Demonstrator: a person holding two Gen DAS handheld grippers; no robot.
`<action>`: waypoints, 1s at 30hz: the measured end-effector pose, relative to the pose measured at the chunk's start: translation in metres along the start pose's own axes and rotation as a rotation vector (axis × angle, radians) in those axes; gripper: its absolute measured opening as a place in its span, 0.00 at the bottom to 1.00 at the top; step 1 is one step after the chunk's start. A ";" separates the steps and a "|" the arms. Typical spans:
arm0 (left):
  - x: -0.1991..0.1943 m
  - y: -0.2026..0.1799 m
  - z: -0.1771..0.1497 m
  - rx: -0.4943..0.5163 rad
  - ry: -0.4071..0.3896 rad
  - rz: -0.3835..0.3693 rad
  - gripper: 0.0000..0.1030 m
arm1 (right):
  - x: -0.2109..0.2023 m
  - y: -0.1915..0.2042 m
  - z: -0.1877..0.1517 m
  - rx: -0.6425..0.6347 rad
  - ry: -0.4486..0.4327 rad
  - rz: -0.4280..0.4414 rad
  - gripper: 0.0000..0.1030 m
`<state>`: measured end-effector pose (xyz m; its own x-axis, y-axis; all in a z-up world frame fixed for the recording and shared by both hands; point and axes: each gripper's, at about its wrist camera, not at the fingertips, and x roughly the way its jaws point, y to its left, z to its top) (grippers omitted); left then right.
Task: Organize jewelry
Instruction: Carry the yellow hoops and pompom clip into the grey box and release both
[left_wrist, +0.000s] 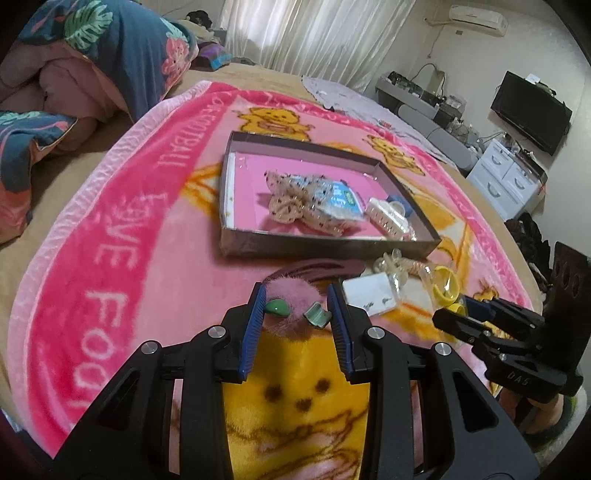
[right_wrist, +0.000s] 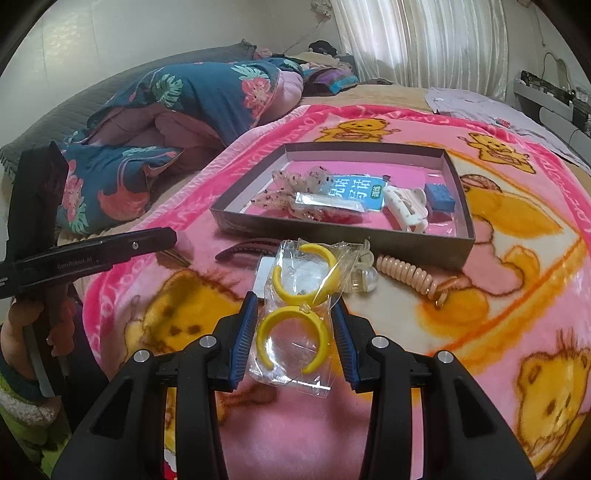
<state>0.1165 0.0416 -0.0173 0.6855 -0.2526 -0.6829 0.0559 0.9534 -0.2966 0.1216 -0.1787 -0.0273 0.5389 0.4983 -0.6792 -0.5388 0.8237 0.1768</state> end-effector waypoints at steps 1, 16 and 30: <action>0.000 -0.001 0.002 0.001 -0.003 0.000 0.25 | 0.000 -0.001 0.001 0.000 -0.003 -0.002 0.38; 0.018 -0.027 0.041 0.063 -0.038 -0.033 0.25 | -0.015 -0.026 0.032 0.015 -0.071 -0.049 0.38; 0.056 -0.034 0.088 0.082 -0.047 0.019 0.26 | -0.010 -0.071 0.084 0.007 -0.120 -0.155 0.38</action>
<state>0.2166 0.0097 0.0130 0.7199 -0.2281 -0.6556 0.1001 0.9687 -0.2271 0.2090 -0.2197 0.0274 0.6888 0.3938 -0.6087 -0.4391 0.8947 0.0819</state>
